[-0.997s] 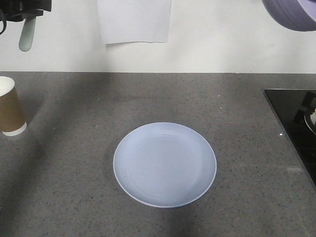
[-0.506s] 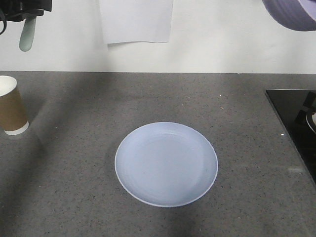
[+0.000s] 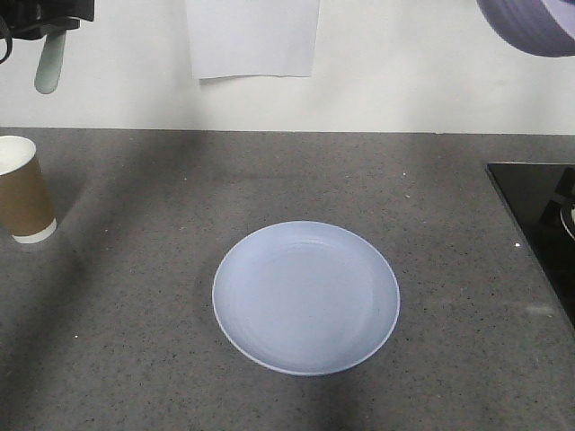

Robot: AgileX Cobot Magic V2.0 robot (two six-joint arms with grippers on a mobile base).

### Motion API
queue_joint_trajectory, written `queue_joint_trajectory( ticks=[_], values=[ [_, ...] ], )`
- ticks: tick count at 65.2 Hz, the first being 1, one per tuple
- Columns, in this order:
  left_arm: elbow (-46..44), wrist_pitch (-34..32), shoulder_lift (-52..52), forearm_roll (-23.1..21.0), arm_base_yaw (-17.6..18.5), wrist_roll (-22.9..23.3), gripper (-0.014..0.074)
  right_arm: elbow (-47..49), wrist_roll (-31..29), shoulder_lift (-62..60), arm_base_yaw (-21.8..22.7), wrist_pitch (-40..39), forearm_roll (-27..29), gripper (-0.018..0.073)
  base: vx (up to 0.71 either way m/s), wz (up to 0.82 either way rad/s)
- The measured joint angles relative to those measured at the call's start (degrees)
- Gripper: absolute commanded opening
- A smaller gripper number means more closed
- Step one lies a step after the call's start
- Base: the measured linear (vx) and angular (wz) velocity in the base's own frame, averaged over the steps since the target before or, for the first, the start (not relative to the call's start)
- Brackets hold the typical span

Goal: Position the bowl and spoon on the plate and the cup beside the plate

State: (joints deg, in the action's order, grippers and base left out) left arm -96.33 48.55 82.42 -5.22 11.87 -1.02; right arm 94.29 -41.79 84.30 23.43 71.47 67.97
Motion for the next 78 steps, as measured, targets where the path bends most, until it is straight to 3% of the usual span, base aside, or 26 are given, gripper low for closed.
queue_joint_trajectory(
  ticks=[78],
  values=[
    [0.0,0.0,0.0,0.0,0.0,0.0,-0.0006,0.0,0.0,0.0,0.0,0.0,0.0,-0.0006,0.0,0.0]
  ],
)
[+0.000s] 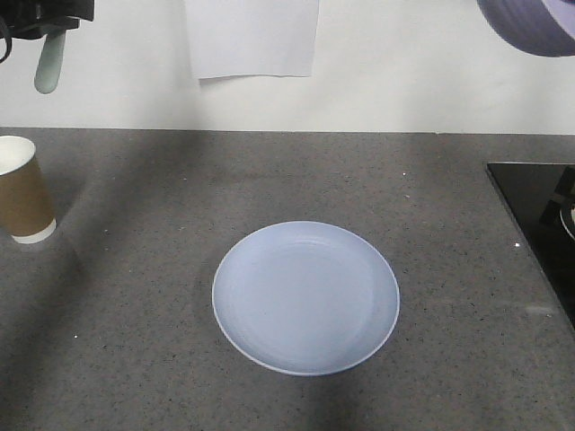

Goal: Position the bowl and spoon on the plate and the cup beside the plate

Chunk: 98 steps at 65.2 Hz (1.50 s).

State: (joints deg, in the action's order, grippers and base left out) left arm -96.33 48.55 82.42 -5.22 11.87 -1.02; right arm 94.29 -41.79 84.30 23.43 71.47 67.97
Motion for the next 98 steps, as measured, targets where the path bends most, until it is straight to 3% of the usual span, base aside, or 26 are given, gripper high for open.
queue_joint_trajectory(
  ticks=[19,24,32,41,49,55,63,81,98],
  values=[
    [0.0,0.0,0.0,0.0,0.0,0.0,-0.0006,0.07,-1.04,0.7,-1.24,-0.26,2.1,-0.0006,0.0,0.0],
    [0.0,0.0,0.0,0.0,0.0,0.0,-0.0006,0.19,-3.03,2.0,-4.25,-0.46,2.58,-0.0006,0.0,0.0],
    [0.0,0.0,0.0,0.0,0.0,0.0,-0.0006,0.19,-5.27,5.56,-13.68,-0.72,1.05,-0.0006,0.0,0.0],
    [0.0,0.0,0.0,0.0,0.0,0.0,-0.0006,0.19,-5.17,11.14,-23.77,-1.54,-7.33,-0.0005,0.0,0.0],
    [0.0,0.0,0.0,0.0,0.0,0.0,-0.0006,0.08,-1.9,15.78,-31.11,-1.47,-20.71,-0.0002,0.0,0.0],
    [0.0,0.0,0.0,0.0,0.0,0.0,-0.0006,0.01,1.3,18.91,-34.77,-1.47,-30.89,-0.0001,0.0,0.0],
    [0.0,0.0,0.0,0.0,0.0,0.0,-0.0006,0.01,4.09,21.94,-38.88,-1.47,-39.29,0.0004,0.0,0.0],
    [0.0,0.0,0.0,0.0,0.0,0.0,-0.0006,0.01,5.36,24.58,-43.61,-2.08,-46.44,0.0047,0.0,0.0],
    [0.0,0.0,0.0,0.0,0.0,0.0,-0.0006,0.01,5.39,24.95,-44.26,-2.7,-46.64,0.0263,0.0,0.0]
  ],
)
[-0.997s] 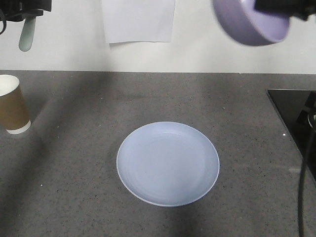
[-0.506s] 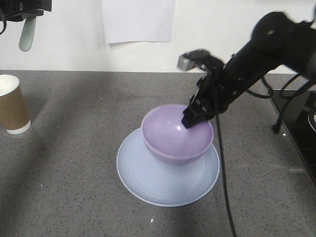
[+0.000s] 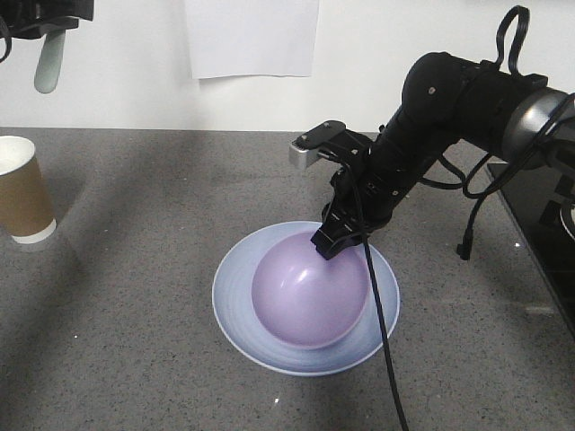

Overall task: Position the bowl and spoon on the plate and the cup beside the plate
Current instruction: 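Lower the lavender bowl with the right gripper onto the pale blue plate, then open the right gripper and lift it away from the bowl, then swing the left gripper over the bowl and lower the pale green spoon into it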

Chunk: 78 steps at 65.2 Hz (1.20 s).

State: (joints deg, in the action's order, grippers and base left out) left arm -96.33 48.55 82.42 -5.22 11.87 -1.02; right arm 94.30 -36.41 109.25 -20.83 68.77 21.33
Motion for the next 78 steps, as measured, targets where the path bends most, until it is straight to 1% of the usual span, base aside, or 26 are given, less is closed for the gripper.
queue_joint_trajectory(
  ticks=[3,9,13,17,23,33,39,44,48,49,50,55,57,60,65,69,75,78],
  values=[
    [0.0,0.0,0.0,0.0,0.0,0.0,-0.0006,0.0,0.07,0.0,0.0,-0.26,0.07,0.0318,0.0,0.0],
    [0.0,0.0,0.0,0.0,0.0,0.0,-0.0006,0.0,0.4,0.0,0.0,-1.09,0.06,0.0396,0.0,0.0],
    [0.0,0.0,0.0,0.0,0.0,0.0,-0.0006,0.0,0.61,0.0,0.0,-1.22,0.06,0.0428,0.0,0.0],
    [0.0,0.0,0.0,0.0,0.0,0.0,-0.0006,0.0,0.97,0.0,0.0,-1.45,0.06,0.044,0.0,0.0],
    [0.0,0.0,0.0,0.0,0.0,0.0,-0.0006,0.62,1.77,0.0,0.0,-1.58,-0.3,0.0437,0.0,0.0],
    [0.0,0.0,0.0,0.0,0.0,0.0,-0.0006,5.28,5.16,-1.27,0.0,-1.58,-2.37,0.0415,0.0,0.0],
    [0.0,0.2,0.0,0.0,0.0,0.0,-0.0006,9.76,8.11,-3.54,0.0,-1.58,-4.0,0.0361,0.0,0.0],
    [0.0,1.02,0.0,-0.74,0.0,0.0,-0.0006,13.02,10.42,-6.24,0.0,-1.58,-6.26,0.0284,0.0,0.0],
    [0.0,1.79,0.25,-2.44,0.06,-0.53,-0.0006,15.32,11.93,-9.22,0.0,-1.52,-9.23,0.0191,0.0,0.0],
    [0.0,2.04,0.4,-2.97,0.1,-0.83,-0.0006,15.71,12.25,-9.92,0.0,-1.52,-10.0,0.018,0.0,0.0],
    [0.0,2.48,0.56,-3.5,0.1,-1.23,-0.0006,16.06,12.74,-10.65,0.0,-1.52,-10.81,0.0146,0.0,0.0],
    [0.0,4.28,1.72,-6.33,0.75,-3.91,-0.0006,16.82,14.32,-14.61,0.0,-1.64,-15.69,0.0032,0.0,0.0],
    [0.0,5.24,2.55,-7.5,1.22,-5.49,-0.0006,16.89,15.21,-16.6,0.0,-1.71,-18.52,-0.0019,0.0,0.0],
    [0.0,6.8,3.94,-9.78,2.29,-7.62,-0.0006,16.95,16.86,-18.94,0.0,-2.02,-22.11,-0.0015,0.0,0.0],
    [0.0,9.12,6.36,-11.67,4.48,-9.99,-0.0006,17.01,21.42,-22.88,0.0,-2.47,-28.85,-0.001,0.0,0.0],
    [0.0,10.65,8.31,-12.36,6.56,-11.48,-0.0006,17.01,24.94,-26.13,0.0,-2.47,-34.9,-0.001,0.0,0.0],
    [0.0,12.74,10.77,-12.6,9.83,-12.54,-0.0006,17.07,29.35,-30.06,0.0,-2.41,-41.63,-0.001,0.0,0.0],
    [0.0,13.51,11.82,-12.62,11.4,-12.68,-0.0006,17.2,30.79,-31.72,0.0,-2.06,-44.1,-0.001,0.0,0.0]
  ],
)
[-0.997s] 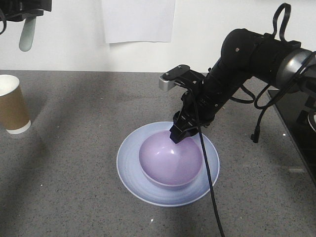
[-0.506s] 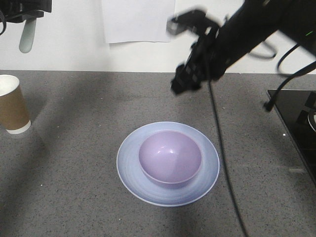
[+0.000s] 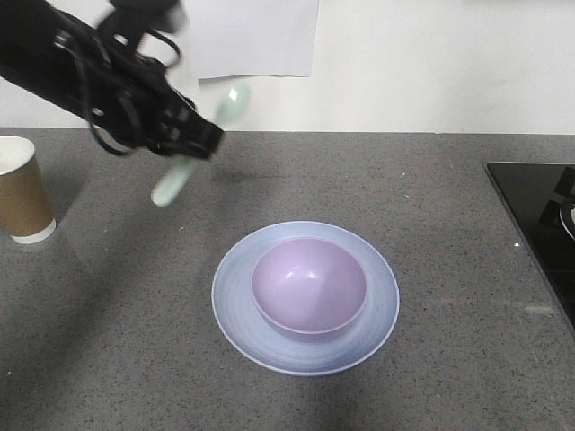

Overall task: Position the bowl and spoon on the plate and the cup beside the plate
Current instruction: 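Swing the left gripper over the bowl and lower the pale green spoon into it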

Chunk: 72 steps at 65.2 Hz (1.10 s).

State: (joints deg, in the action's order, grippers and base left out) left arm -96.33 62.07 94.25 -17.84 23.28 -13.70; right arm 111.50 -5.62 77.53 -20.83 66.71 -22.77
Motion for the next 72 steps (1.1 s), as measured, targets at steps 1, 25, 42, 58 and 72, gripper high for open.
queue_joint_trajectory(
  ticks=[1,25,42,58,72],
  values=[
    [0.0,1.92,1.91,-0.05,3.13,-0.05,-0.0006,0.12,2.3,-3.63,0.0,2.52,-3.9,-0.001,0.0,0.0],
    [0.0,2.52,8.73,1.52,11.35,-0.16,-0.0006,0.12,3.09,-7.05,0.0,6.59,-5.1,-0.001,0.0,0.0],
    [0.0,3.53,11.05,1.8,12.08,-0.16,-0.0006,0.12,3.09,-7.05,0.0,6.77,-5.76,-0.001,0.0,0.0],
    [0.0,5.76,11.05,1.8,12.08,-0.2,0.0005,0.12,3.09,-7.05,0.0,6.77,-6.41,-0.001,0.0,0.0],
    [0.0,6.56,11.05,1.8,12.08,-0.38,0.0064,0.12,3.03,-7.05,0.0,6.96,-6.41,-0.0008,0.0,0.0]
  ],
)
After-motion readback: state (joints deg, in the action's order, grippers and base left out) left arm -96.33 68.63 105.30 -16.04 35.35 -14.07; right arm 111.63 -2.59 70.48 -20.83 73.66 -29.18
